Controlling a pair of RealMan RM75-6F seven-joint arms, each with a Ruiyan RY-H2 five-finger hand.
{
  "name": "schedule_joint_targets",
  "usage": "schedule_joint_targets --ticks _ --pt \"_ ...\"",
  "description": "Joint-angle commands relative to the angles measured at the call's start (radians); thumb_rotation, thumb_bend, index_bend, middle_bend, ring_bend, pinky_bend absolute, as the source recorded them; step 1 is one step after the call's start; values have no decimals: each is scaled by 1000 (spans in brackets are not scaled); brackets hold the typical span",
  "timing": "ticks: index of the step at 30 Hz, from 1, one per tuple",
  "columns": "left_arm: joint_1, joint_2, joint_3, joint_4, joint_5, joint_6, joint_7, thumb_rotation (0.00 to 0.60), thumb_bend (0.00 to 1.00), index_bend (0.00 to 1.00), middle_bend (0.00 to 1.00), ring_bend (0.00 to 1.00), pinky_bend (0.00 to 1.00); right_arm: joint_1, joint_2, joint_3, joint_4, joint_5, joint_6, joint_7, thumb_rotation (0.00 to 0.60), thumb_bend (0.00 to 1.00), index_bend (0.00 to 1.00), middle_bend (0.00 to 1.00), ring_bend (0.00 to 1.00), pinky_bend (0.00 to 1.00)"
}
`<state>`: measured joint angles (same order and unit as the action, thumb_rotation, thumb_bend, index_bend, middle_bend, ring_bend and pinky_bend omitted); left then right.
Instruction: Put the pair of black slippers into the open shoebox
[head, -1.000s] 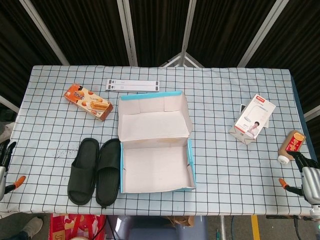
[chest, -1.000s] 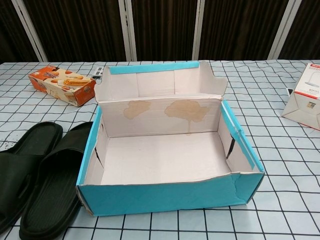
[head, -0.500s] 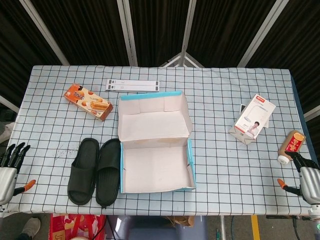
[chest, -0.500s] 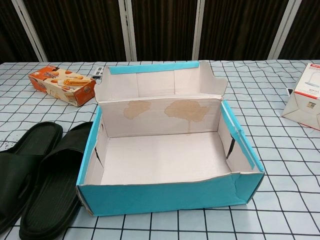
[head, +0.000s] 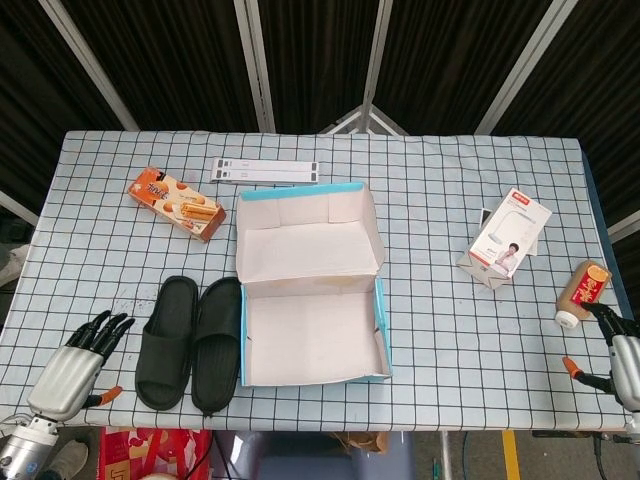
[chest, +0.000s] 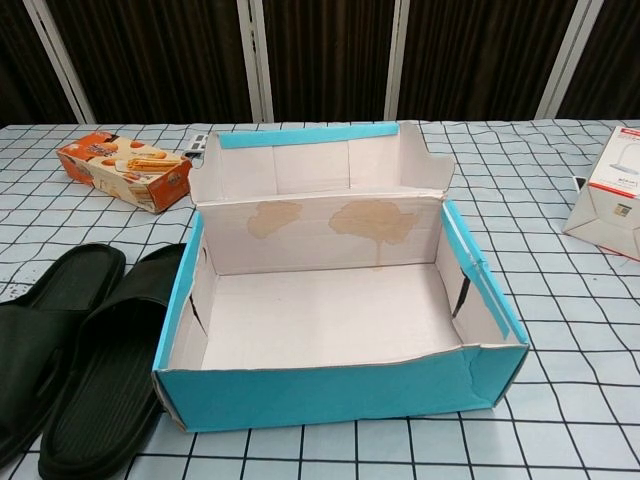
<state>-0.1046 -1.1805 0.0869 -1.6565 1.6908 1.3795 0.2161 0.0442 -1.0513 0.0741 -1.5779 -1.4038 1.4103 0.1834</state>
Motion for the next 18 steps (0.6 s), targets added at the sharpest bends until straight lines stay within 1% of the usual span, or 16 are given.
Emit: schedule_joint_targets --ticks 1,10,18 --pt "-18 -19 -6 -17 -26 -42 53 600 87 0 64 0 160 -1 1 0 2 0 -1 5 600 234 194 203 253 213" --pt "-51 -56 -22 -41 -97 -125 185 600 87 0 64 0 160 -4 3 2 9 -2 3 20 600 233 194 203 253 213" --pt "-77 -99 -24 -37 -136 -174 259 600 86 0 64 0 160 -4 6 4 13 -2 2 34 600 234 194 203 252 213"
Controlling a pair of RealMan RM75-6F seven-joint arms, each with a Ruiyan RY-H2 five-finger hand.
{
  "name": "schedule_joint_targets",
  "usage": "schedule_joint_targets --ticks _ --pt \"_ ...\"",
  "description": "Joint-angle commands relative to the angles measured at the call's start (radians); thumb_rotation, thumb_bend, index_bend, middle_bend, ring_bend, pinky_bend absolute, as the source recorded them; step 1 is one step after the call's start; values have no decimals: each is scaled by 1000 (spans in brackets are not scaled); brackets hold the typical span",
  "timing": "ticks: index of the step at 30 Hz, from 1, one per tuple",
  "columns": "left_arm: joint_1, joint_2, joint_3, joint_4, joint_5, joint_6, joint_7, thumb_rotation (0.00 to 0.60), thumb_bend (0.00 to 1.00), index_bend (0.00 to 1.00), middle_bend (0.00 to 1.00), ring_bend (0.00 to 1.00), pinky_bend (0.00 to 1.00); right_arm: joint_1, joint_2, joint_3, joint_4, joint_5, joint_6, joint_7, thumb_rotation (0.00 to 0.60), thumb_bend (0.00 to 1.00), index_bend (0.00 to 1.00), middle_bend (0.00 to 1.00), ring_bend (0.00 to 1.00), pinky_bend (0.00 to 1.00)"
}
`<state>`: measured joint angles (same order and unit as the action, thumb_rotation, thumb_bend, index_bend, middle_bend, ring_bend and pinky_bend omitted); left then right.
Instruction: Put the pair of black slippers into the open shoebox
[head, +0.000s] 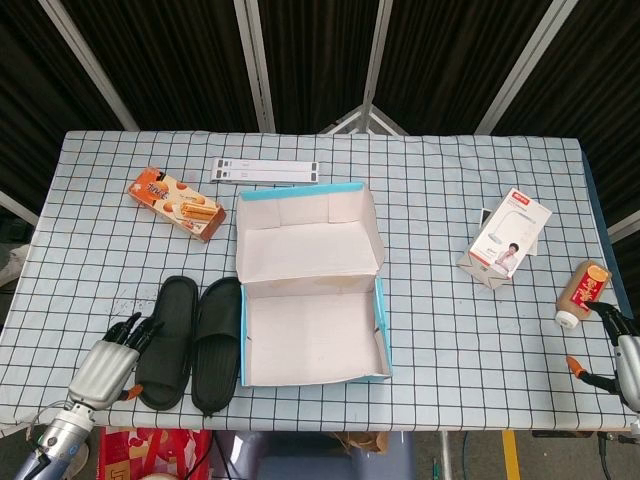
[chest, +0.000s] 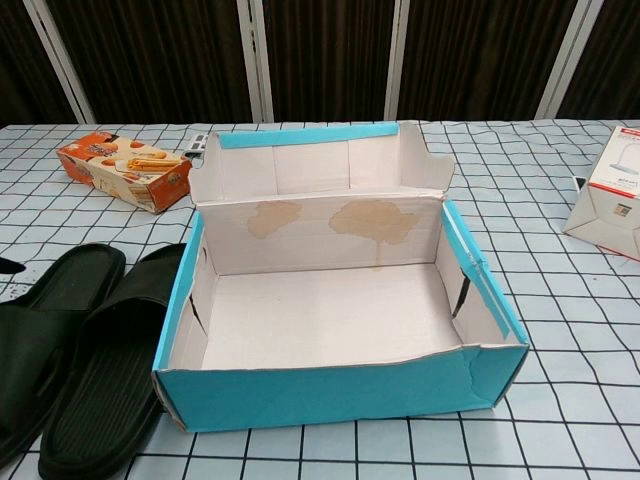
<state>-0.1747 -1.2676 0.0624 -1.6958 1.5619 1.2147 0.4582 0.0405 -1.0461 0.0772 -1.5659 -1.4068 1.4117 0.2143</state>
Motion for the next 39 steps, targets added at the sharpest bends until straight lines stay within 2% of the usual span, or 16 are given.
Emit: schedule_joint_targets --ticks 1,7,20,23,27,39 --pt "-8 -16 1 4 -11 -10 23 600 87 0 64 0 160 -1 1 1 2 1 0 5 600 234 194 202 252 213" --pt "-16 -48 -7 24 -34 -14 60 600 87 0 71 0 160 -1 1 1 7 -1 0 13 600 234 194 203 252 213" --pt "-41 -111 -11 74 -63 -33 105 600 87 6 150 0 160 3 3 0 12 -3 -13 31 600 234 194 202 253 213" --pt "-43 -118 -7 82 -55 -29 103 600 97 89 195 1 160 3 3 0 13 -2 -15 33 600 233 194 202 253 213" --pt "-43 -124 -5 95 -50 -15 103 600 185 207 271 7 160 4 4 -1 14 -4 -16 35 600 233 194 203 253 213" --pt "-45 -132 -5 104 -55 7 123 600 244 352 393 45 160 5 7 -3 10 -2 -24 36 600 234 194 202 253 213"
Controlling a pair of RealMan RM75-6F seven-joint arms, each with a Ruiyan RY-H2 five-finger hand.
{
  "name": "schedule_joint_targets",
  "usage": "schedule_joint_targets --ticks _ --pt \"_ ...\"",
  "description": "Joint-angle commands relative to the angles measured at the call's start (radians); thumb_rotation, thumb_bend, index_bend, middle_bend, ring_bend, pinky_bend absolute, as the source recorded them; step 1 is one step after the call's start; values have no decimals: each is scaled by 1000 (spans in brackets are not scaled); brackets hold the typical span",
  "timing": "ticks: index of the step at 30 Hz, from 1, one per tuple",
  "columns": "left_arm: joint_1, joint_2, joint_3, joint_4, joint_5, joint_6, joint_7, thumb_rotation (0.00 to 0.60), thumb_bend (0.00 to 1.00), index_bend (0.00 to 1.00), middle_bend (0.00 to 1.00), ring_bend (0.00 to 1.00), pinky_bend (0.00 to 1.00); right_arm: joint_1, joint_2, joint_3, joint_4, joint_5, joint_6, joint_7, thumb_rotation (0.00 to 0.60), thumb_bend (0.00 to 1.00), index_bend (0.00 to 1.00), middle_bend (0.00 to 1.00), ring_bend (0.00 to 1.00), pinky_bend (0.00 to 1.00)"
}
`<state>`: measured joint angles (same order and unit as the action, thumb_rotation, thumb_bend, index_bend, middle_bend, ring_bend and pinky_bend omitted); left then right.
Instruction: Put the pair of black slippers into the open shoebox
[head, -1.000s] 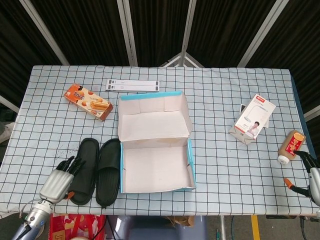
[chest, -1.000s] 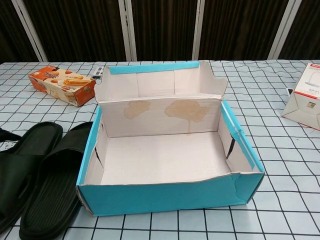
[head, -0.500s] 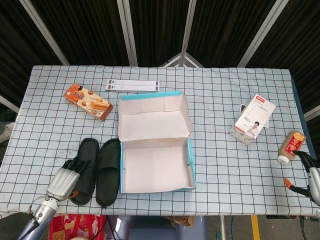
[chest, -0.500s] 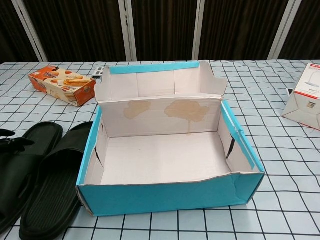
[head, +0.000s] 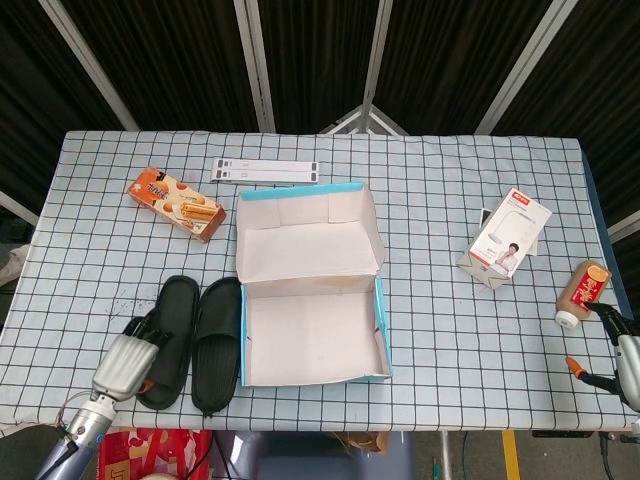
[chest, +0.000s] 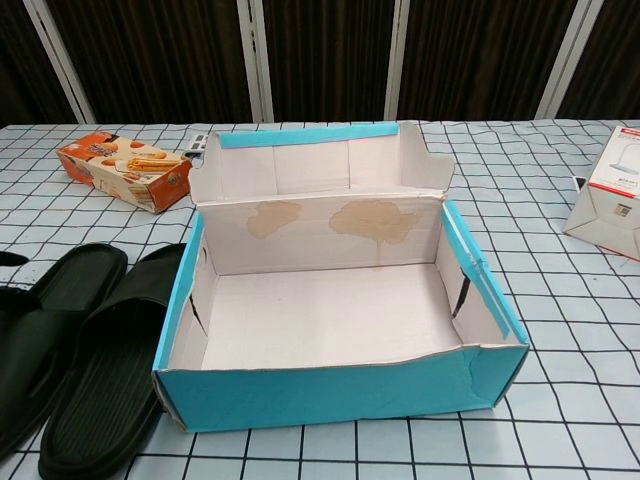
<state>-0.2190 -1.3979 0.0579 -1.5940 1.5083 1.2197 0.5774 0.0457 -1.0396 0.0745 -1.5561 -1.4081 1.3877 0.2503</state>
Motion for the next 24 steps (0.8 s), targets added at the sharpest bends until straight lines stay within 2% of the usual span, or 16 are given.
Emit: schedule_joint_targets --ticks 1,6,15,20,24 --pt "-1 -3 -1 3 -3 2 6 600 245 379 410 53 160 0 1 0 -1 -1 0 1 600 233 194 203 253 213" --pt "0 -9 -5 14 1 22 9 600 246 457 463 77 160 0 1 -1 -1 0 -2 1 600 234 194 203 252 213" --pt "11 25 -5 -5 40 85 -27 600 245 464 471 77 160 0 1 -2 -4 -3 -1 1 600 233 194 202 253 213" --pt "34 115 -11 -69 86 178 -35 600 245 455 470 77 160 3 0 -3 -5 -5 -5 -2 600 233 194 203 252 213" --pt "44 246 -30 -174 129 248 30 600 244 424 466 77 160 4 0 -4 -8 -5 -8 -4 600 233 194 203 252 213"
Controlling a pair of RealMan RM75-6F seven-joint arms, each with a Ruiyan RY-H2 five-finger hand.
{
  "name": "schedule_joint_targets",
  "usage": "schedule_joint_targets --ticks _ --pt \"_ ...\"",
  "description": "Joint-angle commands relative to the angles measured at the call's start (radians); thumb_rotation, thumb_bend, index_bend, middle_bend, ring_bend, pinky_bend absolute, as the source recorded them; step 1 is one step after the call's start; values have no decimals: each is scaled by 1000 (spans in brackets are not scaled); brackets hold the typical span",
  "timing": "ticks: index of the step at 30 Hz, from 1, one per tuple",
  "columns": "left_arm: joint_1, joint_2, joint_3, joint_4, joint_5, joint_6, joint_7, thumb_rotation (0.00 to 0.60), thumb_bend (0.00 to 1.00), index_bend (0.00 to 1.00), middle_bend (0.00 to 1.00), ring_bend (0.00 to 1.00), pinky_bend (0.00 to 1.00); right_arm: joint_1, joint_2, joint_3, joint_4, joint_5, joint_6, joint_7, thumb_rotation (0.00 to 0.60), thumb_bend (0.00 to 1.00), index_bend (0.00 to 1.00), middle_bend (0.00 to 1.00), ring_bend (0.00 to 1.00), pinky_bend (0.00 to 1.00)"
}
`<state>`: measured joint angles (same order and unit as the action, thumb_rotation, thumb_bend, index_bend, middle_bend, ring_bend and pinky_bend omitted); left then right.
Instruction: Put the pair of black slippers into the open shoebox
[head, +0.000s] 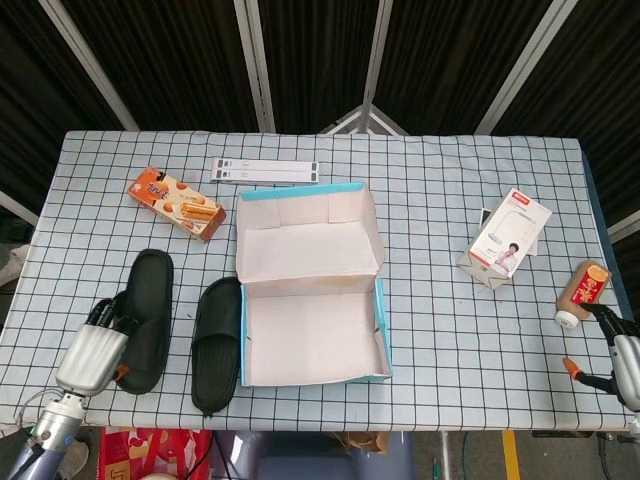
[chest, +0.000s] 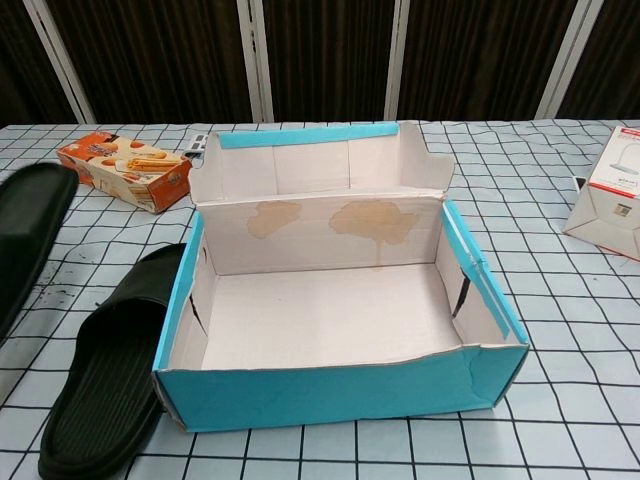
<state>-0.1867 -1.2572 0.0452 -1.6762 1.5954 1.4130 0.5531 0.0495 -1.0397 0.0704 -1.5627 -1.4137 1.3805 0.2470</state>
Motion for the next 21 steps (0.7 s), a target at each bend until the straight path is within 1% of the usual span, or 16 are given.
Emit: schedule_joint_targets --ticks 1,3,6,9,11,13,16,18,21 --pt "4 147 -30 -131 59 65 89 600 244 418 466 77 160 1 0 0 -2 2 -2 -1 600 233 194 203 252 213" --pt "-27 235 -62 -227 91 56 172 600 245 413 472 77 160 2 -1 0 -1 3 -4 -1 600 234 194 202 252 213" --pt "-107 328 -129 -316 167 1 330 600 244 423 490 89 186 3 -3 1 -1 4 -7 -2 600 233 194 202 252 213" --pt "-214 392 -194 -361 250 -122 491 600 244 430 510 119 227 5 -3 1 -2 6 -10 -5 600 234 194 202 252 213" --pt "-306 419 -237 -373 320 -241 601 600 244 425 510 120 228 6 -3 1 -1 8 -11 -6 600 234 194 202 252 213" --pt "-396 422 -270 -382 369 -370 675 600 245 421 510 120 228 5 -2 1 -1 10 -12 -3 600 234 194 203 253 213" --pt "-508 380 -300 -391 383 -539 723 600 245 431 512 120 228 1 1 2 1 11 -8 6 600 234 194 203 253 213" --pt "-589 322 -306 -382 390 -650 721 600 245 438 513 121 228 -1 3 2 4 12 -6 16 600 234 194 202 252 213" --pt "-679 250 -298 -346 427 -737 688 600 246 440 512 121 228 -4 6 4 9 16 -4 30 600 234 194 203 252 213"
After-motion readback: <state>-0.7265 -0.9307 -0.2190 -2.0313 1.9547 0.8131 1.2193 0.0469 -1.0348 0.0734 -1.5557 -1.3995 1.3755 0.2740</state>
